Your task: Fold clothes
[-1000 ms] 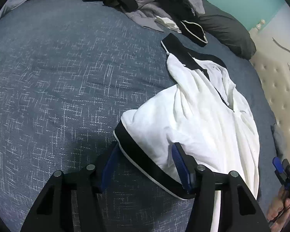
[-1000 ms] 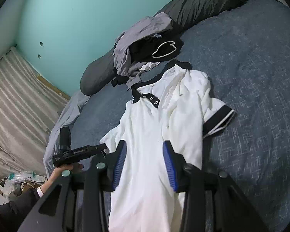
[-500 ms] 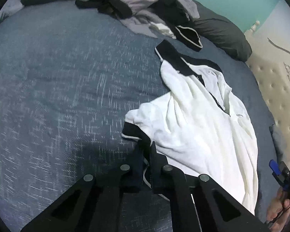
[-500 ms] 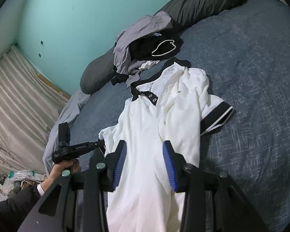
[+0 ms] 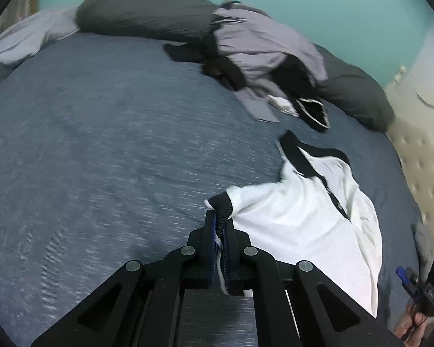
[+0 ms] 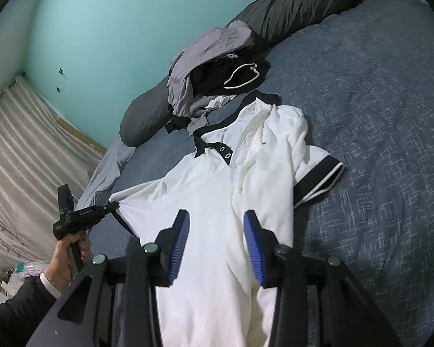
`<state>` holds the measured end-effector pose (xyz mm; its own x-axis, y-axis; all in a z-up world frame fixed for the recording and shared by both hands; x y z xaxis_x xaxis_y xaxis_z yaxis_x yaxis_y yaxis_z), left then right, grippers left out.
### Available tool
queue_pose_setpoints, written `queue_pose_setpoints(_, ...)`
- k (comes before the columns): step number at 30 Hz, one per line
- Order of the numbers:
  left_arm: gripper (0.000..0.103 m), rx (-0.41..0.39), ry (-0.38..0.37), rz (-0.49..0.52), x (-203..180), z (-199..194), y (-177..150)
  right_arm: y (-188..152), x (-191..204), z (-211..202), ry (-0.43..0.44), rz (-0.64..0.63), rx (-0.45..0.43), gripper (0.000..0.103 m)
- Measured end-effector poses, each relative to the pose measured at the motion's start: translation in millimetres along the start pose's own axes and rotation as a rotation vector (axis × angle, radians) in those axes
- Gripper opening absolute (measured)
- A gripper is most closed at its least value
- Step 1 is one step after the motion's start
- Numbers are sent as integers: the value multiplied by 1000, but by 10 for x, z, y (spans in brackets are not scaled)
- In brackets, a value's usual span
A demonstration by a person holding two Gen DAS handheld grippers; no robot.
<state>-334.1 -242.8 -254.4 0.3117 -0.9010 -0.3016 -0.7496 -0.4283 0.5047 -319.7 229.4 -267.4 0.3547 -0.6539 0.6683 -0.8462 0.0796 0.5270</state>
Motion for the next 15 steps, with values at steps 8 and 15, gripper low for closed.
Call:
queue_pose_setpoints(8,4,77,43,-149,525,372,-125,10,-45,20,-7,8,5,39)
queue_pose_setpoints(15,7,69,27,-195,574,478,-264,8,-141,47,-36,30,12,39)
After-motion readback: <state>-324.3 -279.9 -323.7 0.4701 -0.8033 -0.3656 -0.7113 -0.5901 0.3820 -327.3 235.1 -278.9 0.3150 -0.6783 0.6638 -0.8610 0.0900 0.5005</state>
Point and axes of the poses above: each gripper's, at about its wrist camera, not at the fingertips, and z roughly the way its jaws point, x to its left, y to its top, the point moved 4 cm from there along z, roughly the way its jaws point, and after that the axes turned 4 degrees about x, right-handed, at the moved point
